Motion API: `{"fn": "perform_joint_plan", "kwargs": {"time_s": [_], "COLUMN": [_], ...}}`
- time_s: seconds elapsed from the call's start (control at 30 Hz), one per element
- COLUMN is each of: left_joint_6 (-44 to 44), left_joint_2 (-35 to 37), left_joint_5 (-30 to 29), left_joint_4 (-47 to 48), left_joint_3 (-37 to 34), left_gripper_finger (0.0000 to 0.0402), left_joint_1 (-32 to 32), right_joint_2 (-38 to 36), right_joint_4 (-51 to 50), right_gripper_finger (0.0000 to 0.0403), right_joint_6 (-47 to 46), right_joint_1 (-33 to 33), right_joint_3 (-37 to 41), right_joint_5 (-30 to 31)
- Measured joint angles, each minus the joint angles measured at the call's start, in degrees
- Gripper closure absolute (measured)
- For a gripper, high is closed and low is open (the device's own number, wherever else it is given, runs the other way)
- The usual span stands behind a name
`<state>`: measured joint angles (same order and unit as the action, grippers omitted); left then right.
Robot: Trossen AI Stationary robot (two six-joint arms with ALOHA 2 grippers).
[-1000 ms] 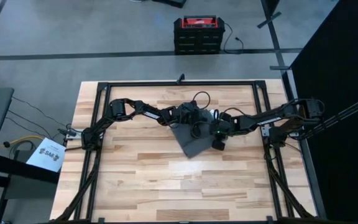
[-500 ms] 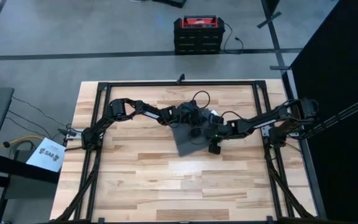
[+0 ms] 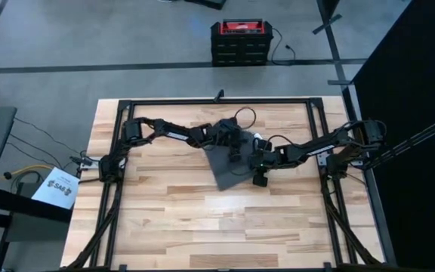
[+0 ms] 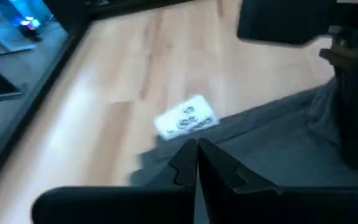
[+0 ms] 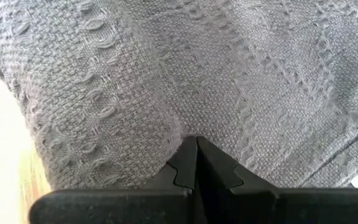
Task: Roll towel
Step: Roll the gray towel
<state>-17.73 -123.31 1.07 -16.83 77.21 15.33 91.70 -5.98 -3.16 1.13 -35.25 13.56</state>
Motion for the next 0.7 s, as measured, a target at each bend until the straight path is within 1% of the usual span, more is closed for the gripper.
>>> {"fn": "perform_joint_plan", "kwargs": {"time_s": [0.07, 0.13, 0.2, 0.27, 0.37, 0.43, 0.53, 0.7], "left_joint_6": [-1.8, -2.58, -2.59, -2.36, -0.2, 1.59, 5.33, 9.87], "left_joint_2": [2.13, 4.69, 7.29, 9.25, 9.33, 9.06, 9.08, 8.69], "left_joint_5": [-1.68, -1.95, -1.55, 0.2, 1.29, 1.38, 0.82, -1.56], "left_joint_4": [3.54, 8.57, 10.99, 11.39, 11.07, 9.03, 1.03, -2.62], "left_joint_3": [0.0, -0.13, -0.16, -1.61, -5.35, -8.28, -12.47, -18.13], "left_gripper_finger": [0.0402, 0.0402, 0.0402, 0.0402, 0.0402, 0.0402, 0.0402, 0.0402], "left_joint_1": [-0.06, -0.35, -1.5, -3.65, -7.39, -9.39, -11.48, -12.64], "right_joint_2": [0.0, 0.02, 0.02, 0.03, 0.06, 0.07, 0.09, 0.09], "right_joint_4": [0.02, 0.02, 0.02, 0.06, 0.07, 0.07, 0.09, 0.27], "right_gripper_finger": [0.0403, 0.0403, 0.0403, 0.0403, 0.0403, 0.0403, 0.0403, 0.0403], "right_joint_6": [0.02, 0.08, 0.06, 0.09, 0.23, 0.26, 0.37, 0.35], "right_joint_1": [0.0, 0.0, 0.0, 0.0, 0.0, 0.0, 0.0, 0.0], "right_joint_3": [0.01, 0.03, 0.04, 0.08, 0.08, 0.08, 0.08, 0.12], "right_joint_5": [0.0, 0.02, 0.06, 0.07, 0.09, 0.13, 0.15, 0.15]}}
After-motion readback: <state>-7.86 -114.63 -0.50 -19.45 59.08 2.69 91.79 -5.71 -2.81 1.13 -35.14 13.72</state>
